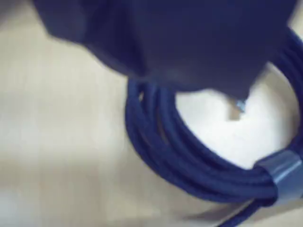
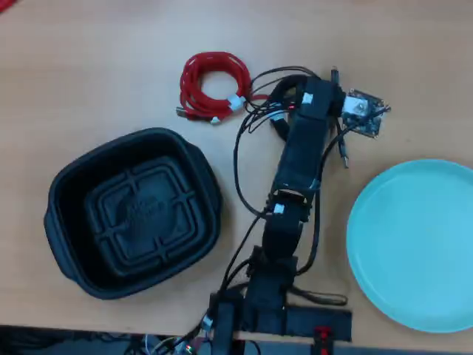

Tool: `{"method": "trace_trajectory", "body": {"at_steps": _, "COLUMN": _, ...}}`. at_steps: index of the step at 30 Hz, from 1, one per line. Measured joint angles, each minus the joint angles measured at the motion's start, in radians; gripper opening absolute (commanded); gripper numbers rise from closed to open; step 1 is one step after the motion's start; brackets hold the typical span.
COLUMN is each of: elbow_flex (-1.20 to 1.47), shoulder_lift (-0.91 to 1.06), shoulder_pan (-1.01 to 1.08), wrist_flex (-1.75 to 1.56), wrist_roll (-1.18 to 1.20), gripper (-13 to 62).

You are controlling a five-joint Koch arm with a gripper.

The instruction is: Put a black charging cable in a black bowl and put a red charging cable in a green bowl

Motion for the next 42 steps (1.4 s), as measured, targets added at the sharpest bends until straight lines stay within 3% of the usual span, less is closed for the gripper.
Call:
{"method": "trace_trajectory", "body": {"at_steps": 3, "elbow_flex": 0.009, "shoulder_lift": 0.000, "shoulder_pan": -0.003, "wrist_flex": -0.002, "wrist_roll": 0.000, "gripper": 4.1}}
{"method": "trace_trajectory", "body": {"at_steps": 7, "elbow_flex": 0.071, "shoulder_lift": -0.002, "shoulder_pan": -0.017, "wrist_flex": -0.002, "wrist_roll": 0.000, "gripper": 27.0}}
{"method": "trace_trajectory", "body": {"at_steps": 10, "elbow_flex": 0.072, "shoulder_lift": -0.005, "shoulder_pan": -0.051, "wrist_flex": -0.002, "wrist_roll": 0.000, "gripper": 36.8}}
{"method": "trace_trajectory", "body": {"at_steps": 18, "elbow_flex": 0.072, "shoulder_lift": -0.011, "shoulder_pan": -0.161, "wrist_flex": -0.008, "wrist_roll": 0.078, "gripper": 37.3}}
{"method": "trace_trajectory", "body": {"at_steps": 23, "elbow_flex": 0.074, "shoulder_lift": -0.129, "shoulder_pan": -0.230, "wrist_flex": -0.009, "wrist_roll": 0.160, "gripper": 36.9}}
{"method": "trace_trajectory", "body": {"at_steps": 42, "elbow_flex": 0.072, "shoulder_lift": -0.245, "shoulder_pan": -0.178, "wrist_flex": -0.014, "wrist_roll": 0.529, "gripper": 35.6}}
